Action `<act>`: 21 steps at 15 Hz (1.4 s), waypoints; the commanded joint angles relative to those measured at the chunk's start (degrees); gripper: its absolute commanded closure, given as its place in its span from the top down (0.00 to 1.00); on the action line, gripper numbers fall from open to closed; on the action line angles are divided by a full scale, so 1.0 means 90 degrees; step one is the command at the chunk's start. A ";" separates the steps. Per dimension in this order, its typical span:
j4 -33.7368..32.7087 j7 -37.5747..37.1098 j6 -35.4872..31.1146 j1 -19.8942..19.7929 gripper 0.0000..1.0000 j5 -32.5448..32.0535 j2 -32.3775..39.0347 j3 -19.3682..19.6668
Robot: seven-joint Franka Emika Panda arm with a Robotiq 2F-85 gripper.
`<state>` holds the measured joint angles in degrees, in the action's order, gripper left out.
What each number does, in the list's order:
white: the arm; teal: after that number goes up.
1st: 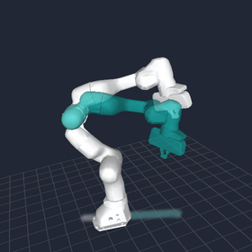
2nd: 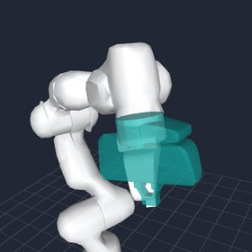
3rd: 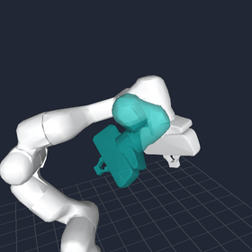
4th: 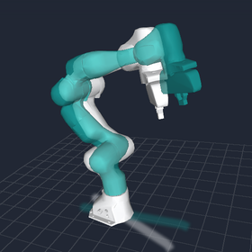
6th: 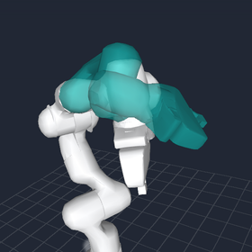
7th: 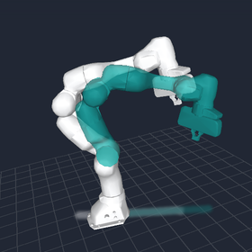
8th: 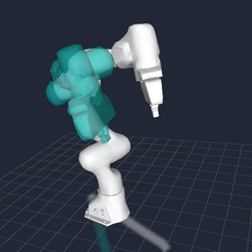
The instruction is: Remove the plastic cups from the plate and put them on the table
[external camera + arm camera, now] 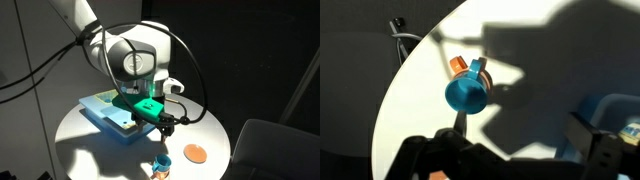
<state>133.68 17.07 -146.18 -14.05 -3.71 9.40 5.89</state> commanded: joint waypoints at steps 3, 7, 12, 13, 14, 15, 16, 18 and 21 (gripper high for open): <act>0.0317 -0.0723 0.2084 0.0328 1.00 -0.0150 -0.1577 0.0140; 0.0063 -0.1373 0.3548 0.0504 1.00 -0.0311 -0.2371 0.0009; -0.0571 -0.1787 0.4213 0.0767 1.00 -0.0676 -0.2680 -0.0243; -0.0734 -0.1793 0.4274 0.0819 1.00 -0.0688 -0.2661 -0.0286; -0.0874 -0.1819 0.4311 0.0871 1.00 -0.0702 -0.2642 -0.0325; -0.1001 -0.1807 0.4345 0.0928 1.00 -0.0670 -0.2616 -0.0352; -0.1082 -0.1802 0.4350 0.0968 1.00 -0.0648 -0.2612 -0.0377; -0.1178 -0.1791 0.4380 0.1048 1.00 -0.0574 -0.2608 -0.0403; -0.1001 -0.1668 0.4209 0.1105 1.00 -0.0538 -0.2692 -0.0361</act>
<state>124.78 2.13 -108.44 -4.45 -8.46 -14.85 2.30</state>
